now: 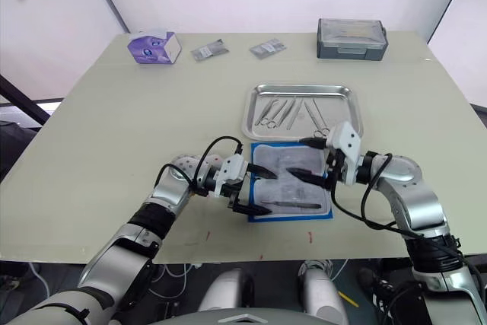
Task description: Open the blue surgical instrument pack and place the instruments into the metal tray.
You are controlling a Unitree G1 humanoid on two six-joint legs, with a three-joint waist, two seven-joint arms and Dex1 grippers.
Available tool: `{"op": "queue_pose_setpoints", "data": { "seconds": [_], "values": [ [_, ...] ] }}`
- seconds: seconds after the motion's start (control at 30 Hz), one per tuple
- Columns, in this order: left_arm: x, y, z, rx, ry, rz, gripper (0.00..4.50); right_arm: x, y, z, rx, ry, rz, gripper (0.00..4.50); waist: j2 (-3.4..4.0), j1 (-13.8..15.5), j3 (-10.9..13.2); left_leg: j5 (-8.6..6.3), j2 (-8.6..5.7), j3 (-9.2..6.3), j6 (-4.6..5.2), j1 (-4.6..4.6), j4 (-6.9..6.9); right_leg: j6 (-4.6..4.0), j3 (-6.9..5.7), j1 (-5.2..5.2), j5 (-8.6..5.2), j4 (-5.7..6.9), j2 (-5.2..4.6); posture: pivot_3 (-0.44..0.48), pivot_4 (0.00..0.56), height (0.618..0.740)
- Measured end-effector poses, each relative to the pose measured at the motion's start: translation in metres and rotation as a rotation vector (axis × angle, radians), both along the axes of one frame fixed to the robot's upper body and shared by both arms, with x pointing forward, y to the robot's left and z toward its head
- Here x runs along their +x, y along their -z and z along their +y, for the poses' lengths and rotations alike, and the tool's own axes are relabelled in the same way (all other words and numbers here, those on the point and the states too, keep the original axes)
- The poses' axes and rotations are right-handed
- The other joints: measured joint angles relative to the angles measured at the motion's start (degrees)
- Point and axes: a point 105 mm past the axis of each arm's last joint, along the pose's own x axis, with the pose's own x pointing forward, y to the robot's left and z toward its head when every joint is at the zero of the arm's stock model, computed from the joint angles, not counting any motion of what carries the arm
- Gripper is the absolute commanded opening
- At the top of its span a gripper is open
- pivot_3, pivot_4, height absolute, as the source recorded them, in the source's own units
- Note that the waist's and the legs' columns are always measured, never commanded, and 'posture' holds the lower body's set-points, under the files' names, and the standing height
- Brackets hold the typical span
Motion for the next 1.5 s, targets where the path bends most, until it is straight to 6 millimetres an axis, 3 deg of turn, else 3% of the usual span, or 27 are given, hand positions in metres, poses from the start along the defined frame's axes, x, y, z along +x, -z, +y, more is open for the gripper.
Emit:
{"op": "queue_pose_setpoints", "data": {
  "seconds": [0.1,0.23,0.43,0.7,0.97,1.07,1.1,1.2,1.23,1.33,1.5],
  "values": [
    [0.0,0.0,0.001,0.001,0.0,0.0,4.5,-0.012,0.019,-0.001,-0.058,-0.052,0.033,3.99,-0.03,0.0,0.0,0.0,0.0,0.01,0.0,0.01,0.0,-0.05,0.01,0.0,0.03,0.0,0.0,0.0,0.15,0.731],
    [0.0,0.0,0.001,0.001,0.0,0.001,4.5,-0.014,0.026,-0.006,-0.089,-0.056,0.016,3.99,-0.1,0.0,0.0,0.0,0.0,0.01,0.0,0.02,0.0,0.01,0.01,0.0,-0.04,0.0,0.0,0.0,0.15,0.731],
    [0.0,0.0,0.001,0.001,0.001,0.0,4.5,-0.013,0.052,-0.029,-0.177,-0.025,0.037,3.99,-0.15,0.0,0.1,0.0,0.0,0.02,0.0,0.03,0.0,-0.03,0.01,0.01,-0.01,0.01,0.0,0.0,0.15,0.731],
    [-0.001,0.0,0.001,0.001,0.0,0.001,4.5,-0.014,0.061,-0.042,-0.248,-0.05,-0.006,3.99,-0.18,0.0,0.0,0.0,0.0,0.03,0.0,0.05,0.0,0.0,0.03,0.02,0.0,0.01,0.02,0.0,0.15,0.731],
    [-0.001,0.001,0.001,0.002,-0.001,0.002,4.5,-0.008,0.06,-0.039,-0.302,-0.136,-0.095,3.99,-0.3,0.0,-0.1,0.0,0.0,0.04,0.0,0.09,0.0,-0.06,0.05,0.04,0.04,0.01,0.02,0.0,0.15,0.731],
    [-0.001,0.001,0.002,0.003,-0.003,0.004,4.5,-0.008,0.062,-0.038,-0.308,-0.17,-0.104,3.13,-0.42,0.0,-0.1,0.0,0.0,0.05,0.0,0.1,0.0,-0.08,0.05,0.04,0.03,0.01,0.02,0.0,0.15,0.731],
    [-0.001,0.001,0.002,0.005,-0.004,0.004,4.5,-0.011,0.065,-0.037,-0.311,-0.191,-0.101,2.56,-0.47,0.0,-0.2,0.0,0.01,0.05,0.0,0.11,0.0,-0.09,0.05,0.05,0.03,0.01,0.02,0.0,0.15,0.731],
    [-0.001,0.002,0.003,0.007,-0.009,0.006,4.5,-0.013,0.067,-0.036,-0.314,-0.218,-0.102,1.51,-0.5,-0.1,-0.2,0.0,0.02,0.08,0.0,0.16,0.0,-0.12,0.07,0.08,0.02,0.02,0.02,0.0,0.15,0.731],
    [-0.001,0.002,0.004,0.009,-0.011,0.007,4.5,-0.015,0.068,-0.035,-0.316,-0.231,-0.103,0.95,-0.54,-0.1,-0.3,0.0,0.04,0.1,0.0,0.2,0.0,-0.12,0.08,0.11,0.02,0.02,0.03,0.0,0.15,0.731],
    [-0.001,0.003,0.005,0.01,-0.015,0.009,4.5,-0.016,0.07,-0.035,-0.319,-0.248,-0.096,0.04,-0.6,-0.2,-0.4,0.0,0.07,0.14,0.0,0.24,-0.01,-0.13,0.1,0.13,0.01,0.02,0.03,0.0,0.15,0.731],
    [-0.001,0.004,0.004,0.011,-0.017,0.013,4.5,-0.017,0.071,-0.035,-0.334,-0.267,-0.077,0.04,-0.65,-0.2,-0.6,0.0,0.07,0.16,0.0,0.23,-0.02,-0.14,0.11,0.13,0.01,0.02,0.03,0.0,0.15,0.731]
  ]
}}
